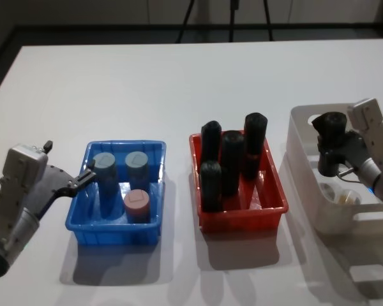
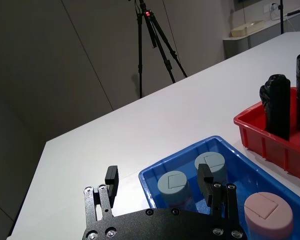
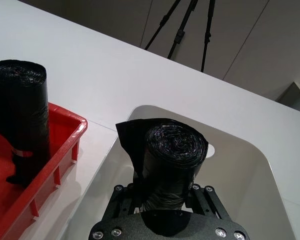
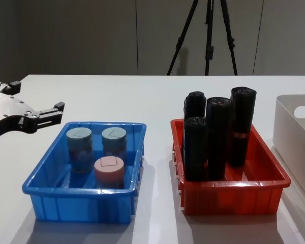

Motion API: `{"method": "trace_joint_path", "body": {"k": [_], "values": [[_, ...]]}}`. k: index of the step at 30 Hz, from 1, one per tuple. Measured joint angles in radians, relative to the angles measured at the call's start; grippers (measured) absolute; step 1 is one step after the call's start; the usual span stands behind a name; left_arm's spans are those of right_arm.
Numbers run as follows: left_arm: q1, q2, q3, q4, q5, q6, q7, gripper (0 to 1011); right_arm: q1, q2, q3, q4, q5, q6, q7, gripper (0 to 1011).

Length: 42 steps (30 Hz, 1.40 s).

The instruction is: Pick the cotton swabs from the blue box and place them into the white box.

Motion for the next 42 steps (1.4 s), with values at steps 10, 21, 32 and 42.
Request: {"method": "trace_joint_path", "body": {"k": [10, 21, 32, 42], "values": [[0.000, 0.000, 0.000, 0.000, 0.000, 0.000, 0.000, 1001, -0.001, 0.001, 0.000, -0.001, 0.002, -0.004, 0.002, 654], [0.000, 0.000, 0.000, 0.000, 0.000, 0.000, 0.000, 1001, -0.001, 0.001, 0.000, -0.001, 0.004, -0.006, 0.003, 941], [0.000, 0.000, 0.000, 0.000, 0.000, 0.000, 0.000, 1001, -0.001, 0.001, 0.000, -0.001, 0.005, -0.007, 0.003, 1000], [0.000, 0.000, 0.000, 0.000, 0.000, 0.000, 0.000, 1001, -0.028, 0.006, 0.010, -0.040, 0.007, 0.002, 0.005, 1001]]}}
